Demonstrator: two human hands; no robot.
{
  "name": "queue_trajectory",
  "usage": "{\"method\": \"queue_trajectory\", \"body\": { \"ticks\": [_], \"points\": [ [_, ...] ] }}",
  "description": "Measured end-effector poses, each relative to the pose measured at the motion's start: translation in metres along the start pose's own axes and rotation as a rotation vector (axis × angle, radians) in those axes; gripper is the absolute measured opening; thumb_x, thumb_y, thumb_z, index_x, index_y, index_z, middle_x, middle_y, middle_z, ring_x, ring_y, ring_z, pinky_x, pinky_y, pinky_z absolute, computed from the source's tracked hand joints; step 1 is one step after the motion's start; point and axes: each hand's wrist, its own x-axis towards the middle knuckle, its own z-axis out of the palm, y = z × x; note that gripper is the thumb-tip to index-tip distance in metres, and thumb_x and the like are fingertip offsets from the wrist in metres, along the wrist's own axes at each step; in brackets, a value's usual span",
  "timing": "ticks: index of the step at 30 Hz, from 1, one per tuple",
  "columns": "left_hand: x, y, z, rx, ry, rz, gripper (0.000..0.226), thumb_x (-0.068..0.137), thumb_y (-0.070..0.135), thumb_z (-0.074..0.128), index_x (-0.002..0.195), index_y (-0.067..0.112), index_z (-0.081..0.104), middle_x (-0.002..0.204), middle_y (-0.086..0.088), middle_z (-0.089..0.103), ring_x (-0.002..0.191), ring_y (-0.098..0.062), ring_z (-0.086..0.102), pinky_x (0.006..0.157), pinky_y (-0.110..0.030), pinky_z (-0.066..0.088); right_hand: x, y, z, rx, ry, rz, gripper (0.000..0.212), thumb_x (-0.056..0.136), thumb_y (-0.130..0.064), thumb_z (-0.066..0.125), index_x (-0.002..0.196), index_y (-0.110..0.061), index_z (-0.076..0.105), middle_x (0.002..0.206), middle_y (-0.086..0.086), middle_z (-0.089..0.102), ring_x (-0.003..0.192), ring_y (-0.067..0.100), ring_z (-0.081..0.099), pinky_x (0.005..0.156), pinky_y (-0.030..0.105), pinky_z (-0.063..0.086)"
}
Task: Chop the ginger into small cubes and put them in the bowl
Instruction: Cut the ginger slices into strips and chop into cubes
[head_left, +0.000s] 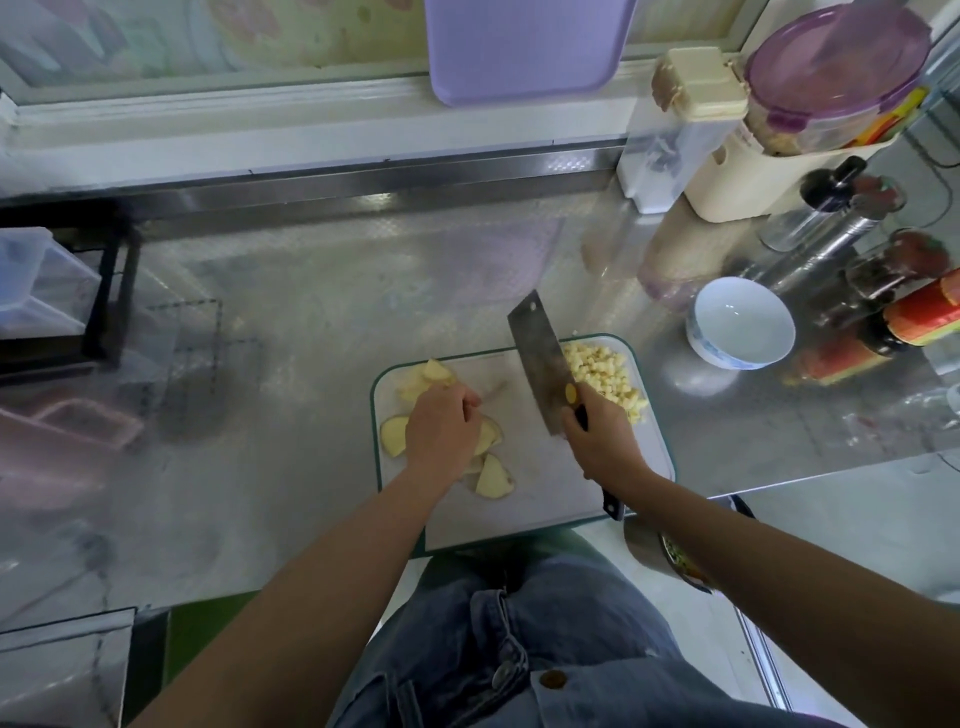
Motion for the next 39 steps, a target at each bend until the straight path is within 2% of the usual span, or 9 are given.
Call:
{"method": "queue_trajectory", "body": {
  "ticks": [4, 8, 12, 17, 20, 24, 29, 34, 39],
  "points": [
    [0.000, 0.001, 0.000, 0.033, -0.003, 0.007, 0.019, 0.092, 0.015, 0.052, 0.103, 0.012, 0.068, 0.106, -0.006, 0.061, 0.094, -0.021, 0.058, 0.079, -0.038, 0.050, -0.004, -0.017, 0.011, -0.014, -0.055, -0.113, 0.005, 0.096, -0.016, 0.048, 0.094, -0.014, 0.052, 0.069, -0.002, 0.051, 0.057, 0.018, 0.052, 0.055, 0.048, 0.054],
    [0.000, -0.003, -0.002, 0.018, 0.005, 0.017, 0.019, 0.093, 0.015, 0.054, 0.104, 0.013, 0.069, 0.106, -0.005, 0.063, 0.093, -0.019, 0.059, 0.076, -0.033, 0.048, -0.003, -0.010, 0.014, -0.057, -0.068, -0.073, 0.013, 0.097, -0.014, 0.045, 0.105, -0.010, 0.054, 0.073, 0.003, 0.055, 0.058, 0.019, 0.052, 0.054, 0.042, 0.053],
    [-0.001, -0.009, -0.005, -0.016, 0.037, 0.021, 0.019, 0.092, 0.011, 0.053, 0.100, 0.016, 0.069, 0.106, -0.002, 0.063, 0.087, -0.013, 0.055, 0.071, -0.025, 0.041, 0.001, 0.003, 0.007, -0.051, 0.034, 0.002, 0.016, 0.097, -0.013, 0.043, 0.081, -0.011, 0.044, 0.063, 0.005, 0.048, 0.052, 0.022, 0.047, 0.047, 0.040, 0.048],
    [-0.003, -0.016, -0.011, 0.019, 0.067, 0.080, 0.019, 0.090, 0.008, 0.055, 0.097, 0.016, 0.070, 0.102, -0.001, 0.063, 0.093, -0.018, 0.057, 0.073, -0.024, 0.040, 0.000, -0.008, 0.020, -0.073, -0.039, -0.146, 0.011, 0.095, -0.015, 0.048, 0.084, -0.018, 0.047, 0.065, -0.005, 0.048, 0.057, 0.011, 0.046, 0.049, 0.026, 0.033],
    [-0.006, -0.020, -0.013, 0.129, 0.044, 0.153, 0.021, 0.088, 0.012, 0.058, 0.105, 0.016, 0.069, 0.106, -0.002, 0.059, 0.099, -0.019, 0.051, 0.073, -0.024, 0.037, 0.004, -0.008, 0.028, -0.117, -0.045, -0.112, 0.007, 0.096, -0.016, 0.045, 0.096, -0.013, 0.051, 0.072, 0.002, 0.054, 0.062, 0.016, 0.049, 0.051, 0.027, 0.033],
    [-0.009, -0.023, -0.013, 0.361, -0.050, 0.305, 0.040, 0.084, 0.026, 0.063, 0.123, 0.017, 0.061, 0.118, -0.001, 0.056, 0.113, -0.021, 0.042, 0.084, -0.031, 0.040, 0.009, -0.004, 0.026, -0.164, -0.052, -0.081, 0.024, 0.097, -0.013, 0.041, 0.119, -0.005, 0.048, 0.071, 0.005, 0.054, 0.056, 0.013, 0.047, 0.046, 0.025, 0.032],
    [-0.010, -0.021, -0.009, 0.487, -0.081, 0.348, 0.045, 0.085, 0.034, 0.063, 0.127, 0.018, 0.058, 0.121, -0.002, 0.053, 0.115, -0.023, 0.039, 0.088, -0.032, 0.037, 0.009, -0.005, 0.028, -0.187, -0.051, -0.065, 0.024, 0.098, -0.013, 0.040, 0.118, -0.003, 0.046, 0.068, 0.002, 0.049, 0.053, 0.012, 0.044, 0.044, 0.024, 0.029],
    [-0.006, -0.019, -0.013, 0.411, -0.084, 0.305, 0.027, 0.084, 0.032, 0.065, 0.109, 0.021, 0.063, 0.108, 0.000, 0.053, 0.108, -0.019, 0.041, 0.084, -0.030, 0.033, 0.007, -0.006, 0.029, -0.203, -0.052, -0.060, 0.022, 0.099, -0.015, 0.039, 0.116, -0.004, 0.045, 0.074, 0.006, 0.053, 0.057, 0.018, 0.049, 0.047, 0.027, 0.034],
    [-0.007, -0.014, -0.017, -0.064, -0.024, 0.095, 0.012, 0.087, 0.018, 0.068, 0.098, 0.012, 0.066, 0.093, -0.001, 0.064, 0.084, -0.014, 0.056, 0.073, -0.023, 0.039, 0.007, -0.007, 0.030, -0.195, -0.056, -0.056, 0.021, 0.099, -0.016, 0.038, 0.114, -0.004, 0.046, 0.078, 0.010, 0.056, 0.063, 0.023, 0.055, 0.054, 0.031, 0.042]
  ]
}}
